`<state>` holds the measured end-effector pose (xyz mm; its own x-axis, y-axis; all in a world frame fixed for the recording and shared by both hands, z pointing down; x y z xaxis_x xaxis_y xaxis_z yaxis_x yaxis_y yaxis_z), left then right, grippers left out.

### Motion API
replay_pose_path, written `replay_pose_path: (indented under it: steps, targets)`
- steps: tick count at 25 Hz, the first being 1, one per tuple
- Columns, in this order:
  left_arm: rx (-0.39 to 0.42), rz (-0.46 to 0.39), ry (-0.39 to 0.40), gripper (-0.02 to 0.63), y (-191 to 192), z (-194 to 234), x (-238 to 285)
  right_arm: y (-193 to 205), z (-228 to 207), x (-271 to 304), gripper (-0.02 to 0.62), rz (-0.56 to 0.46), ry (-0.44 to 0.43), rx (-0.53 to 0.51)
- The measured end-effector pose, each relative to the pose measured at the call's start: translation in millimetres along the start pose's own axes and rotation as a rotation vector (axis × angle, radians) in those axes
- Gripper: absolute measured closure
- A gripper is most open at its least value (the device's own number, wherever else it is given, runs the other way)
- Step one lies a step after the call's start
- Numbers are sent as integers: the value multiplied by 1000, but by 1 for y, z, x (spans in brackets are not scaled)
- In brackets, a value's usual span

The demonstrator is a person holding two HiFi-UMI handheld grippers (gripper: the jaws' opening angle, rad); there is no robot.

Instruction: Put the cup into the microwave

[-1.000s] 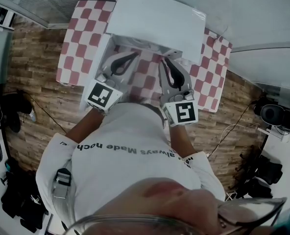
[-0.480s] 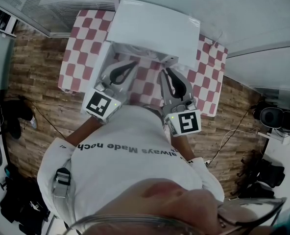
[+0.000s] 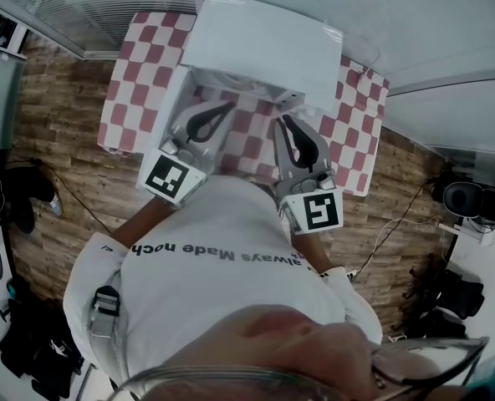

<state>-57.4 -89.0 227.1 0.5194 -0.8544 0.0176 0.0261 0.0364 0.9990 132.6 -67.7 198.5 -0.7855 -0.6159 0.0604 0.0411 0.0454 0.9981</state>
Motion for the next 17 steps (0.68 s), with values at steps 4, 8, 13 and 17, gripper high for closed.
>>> replay_pose_path:
  steps: [4,8,13,17]
  targets:
    - [-3,-5,3,601,-1,1,-1,2,2,0,554,14,-7,-4]
    - [-8,-1,6,601,-3,0,-2,1,3,1,552,16,-8,-8]
    - [9,-7,-1,601,-2,2,-5,3,4,-1,554,24,-9,-16]
    - [-2,-10,-14,601,-4,4,-6,3,2,-3,552,36,-9,-27]
Point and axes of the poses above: the fingertips, and each gripper's own axes: x forward along the fingers, z to its left, y out of its underside, the point moved 9 cm from there along -x, backward along the fingers, and after that the axes turned 14 degrees about -y, right-handed, at the moved point
